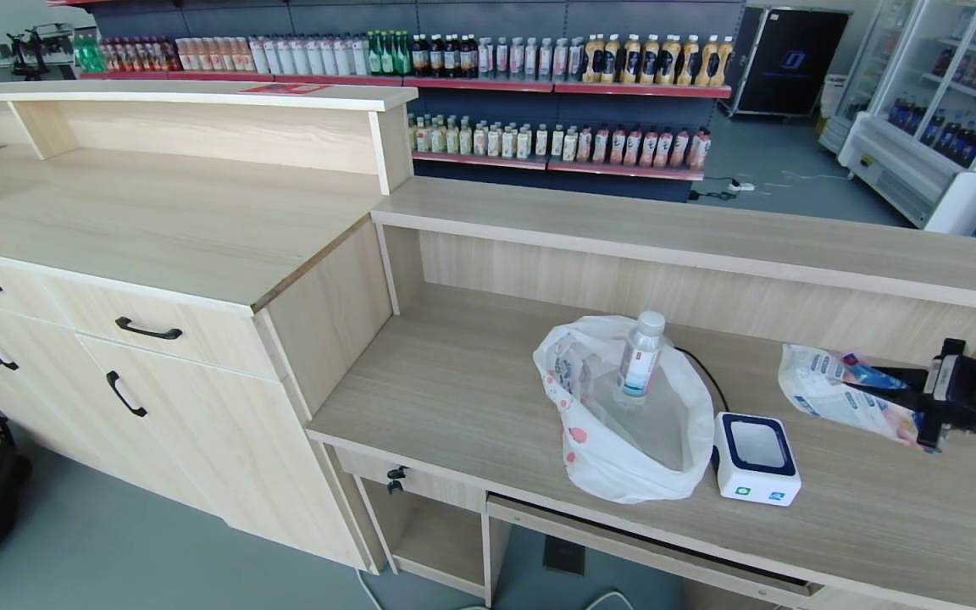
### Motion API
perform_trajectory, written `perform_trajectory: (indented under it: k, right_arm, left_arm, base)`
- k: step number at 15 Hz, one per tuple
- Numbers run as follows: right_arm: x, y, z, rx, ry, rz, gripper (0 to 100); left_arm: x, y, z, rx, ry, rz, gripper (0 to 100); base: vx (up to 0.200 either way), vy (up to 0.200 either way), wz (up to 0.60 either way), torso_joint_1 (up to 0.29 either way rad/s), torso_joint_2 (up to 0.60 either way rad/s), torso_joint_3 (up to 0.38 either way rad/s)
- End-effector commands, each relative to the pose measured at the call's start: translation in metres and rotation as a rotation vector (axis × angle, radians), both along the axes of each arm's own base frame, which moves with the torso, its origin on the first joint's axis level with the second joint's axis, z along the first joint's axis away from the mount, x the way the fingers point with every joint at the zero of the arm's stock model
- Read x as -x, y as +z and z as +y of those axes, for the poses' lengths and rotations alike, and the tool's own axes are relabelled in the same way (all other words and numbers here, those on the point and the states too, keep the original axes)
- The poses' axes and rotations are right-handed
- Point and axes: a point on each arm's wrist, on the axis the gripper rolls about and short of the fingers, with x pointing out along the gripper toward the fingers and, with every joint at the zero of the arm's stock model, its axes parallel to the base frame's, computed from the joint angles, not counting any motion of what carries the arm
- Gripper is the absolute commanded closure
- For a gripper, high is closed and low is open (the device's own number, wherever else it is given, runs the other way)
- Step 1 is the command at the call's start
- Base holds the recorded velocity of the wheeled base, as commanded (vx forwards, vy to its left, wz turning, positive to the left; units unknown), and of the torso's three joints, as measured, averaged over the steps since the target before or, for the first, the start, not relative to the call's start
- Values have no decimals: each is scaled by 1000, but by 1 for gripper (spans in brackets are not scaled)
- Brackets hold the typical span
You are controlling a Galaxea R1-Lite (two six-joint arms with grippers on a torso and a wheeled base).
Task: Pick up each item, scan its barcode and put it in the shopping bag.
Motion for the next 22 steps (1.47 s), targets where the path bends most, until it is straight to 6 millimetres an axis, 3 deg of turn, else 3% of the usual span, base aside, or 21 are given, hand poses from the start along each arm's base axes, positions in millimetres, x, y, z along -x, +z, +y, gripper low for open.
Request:
perform_trajectory:
  k: [1, 3, 6, 9, 12, 15, 18, 22]
  right_arm:
    - [61, 52, -2, -101, -211, -14, 100]
    - [72, 52, -22, -179, -338, 22, 100]
    - [78, 47, -20, -187, -356, 36, 100]
    - [67, 53, -3, -260, -345, 67, 100]
    - [42, 59, 34, -524, -248, 211, 100]
    - [16, 27, 54, -607, -200, 398, 100]
    - [-3, -11, 50, -528, -233, 458, 100]
    - [-17, -36, 46, -531, -244, 525, 100]
  left_arm:
    - [0, 0, 0, 0, 1, -1, 0]
    - [0, 0, 0, 0, 1, -1, 0]
    - [0, 0, 0, 0, 0, 1, 0]
    - [0, 0, 0, 0, 1, 1, 0]
    - [0, 0, 0, 0, 0, 1, 0]
    - [0, 0, 0, 0, 1, -1, 0]
    - [0, 0, 0, 0, 1, 1, 0]
    - [0, 0, 0, 0, 1, 1, 0]
  base:
    - [0, 0, 0, 0, 0, 0]
    - [0, 0, 0, 0, 0, 0]
    - [0, 0, 400, 3, 3, 0]
    - [0, 0, 600, 2, 1, 2]
    - [0, 0, 200, 2, 4, 1]
    - [0, 0, 0, 0, 0, 0]
    - [0, 0, 0, 0, 0, 0]
    - [0, 0, 0, 0, 0, 0]
